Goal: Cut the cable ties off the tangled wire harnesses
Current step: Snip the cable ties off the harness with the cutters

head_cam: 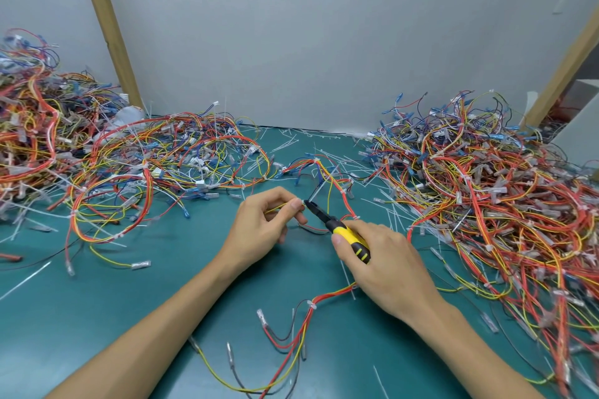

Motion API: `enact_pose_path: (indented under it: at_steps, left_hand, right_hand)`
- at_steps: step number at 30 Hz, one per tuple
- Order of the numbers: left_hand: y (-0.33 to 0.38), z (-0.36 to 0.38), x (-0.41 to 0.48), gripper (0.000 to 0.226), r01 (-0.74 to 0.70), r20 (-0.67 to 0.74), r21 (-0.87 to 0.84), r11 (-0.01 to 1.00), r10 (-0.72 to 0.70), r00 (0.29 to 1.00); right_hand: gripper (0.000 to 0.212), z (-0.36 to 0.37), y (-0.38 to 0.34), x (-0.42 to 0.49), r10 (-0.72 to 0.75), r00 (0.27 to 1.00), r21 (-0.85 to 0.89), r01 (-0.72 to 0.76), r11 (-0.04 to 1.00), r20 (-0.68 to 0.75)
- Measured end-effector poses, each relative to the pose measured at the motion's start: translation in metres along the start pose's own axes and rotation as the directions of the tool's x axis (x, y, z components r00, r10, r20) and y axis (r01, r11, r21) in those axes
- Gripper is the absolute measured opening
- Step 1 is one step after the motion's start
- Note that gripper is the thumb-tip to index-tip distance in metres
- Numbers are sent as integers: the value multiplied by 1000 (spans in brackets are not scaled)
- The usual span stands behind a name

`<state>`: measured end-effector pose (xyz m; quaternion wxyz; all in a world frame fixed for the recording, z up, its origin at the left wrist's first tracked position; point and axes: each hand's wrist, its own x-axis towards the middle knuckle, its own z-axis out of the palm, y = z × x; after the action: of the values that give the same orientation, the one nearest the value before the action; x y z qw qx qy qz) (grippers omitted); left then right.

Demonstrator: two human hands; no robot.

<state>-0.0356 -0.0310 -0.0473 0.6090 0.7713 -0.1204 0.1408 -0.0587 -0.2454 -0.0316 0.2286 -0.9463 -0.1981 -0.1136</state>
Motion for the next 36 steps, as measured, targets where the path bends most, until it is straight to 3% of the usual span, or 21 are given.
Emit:
enact_pose_path:
  at_steps: [25, 30, 36]
  left_hand:
    - [-1, 1, 0, 16, 40, 51, -11, 999, -40, 998]
    - [-1, 2, 0, 16, 51, 62, -13, 999, -50, 997]
    - [-1, 1, 0, 17, 56, 61, -19, 998, -55, 997]
  right_hand:
    - [39, -4, 8, 2, -33, 998, -150, 23, 988, -61]
    - [52, -4, 11, 2, -18, 997, -171, 5, 985, -75]
    - [49, -2, 10, 3, -59, 994, -212, 38, 977, -96]
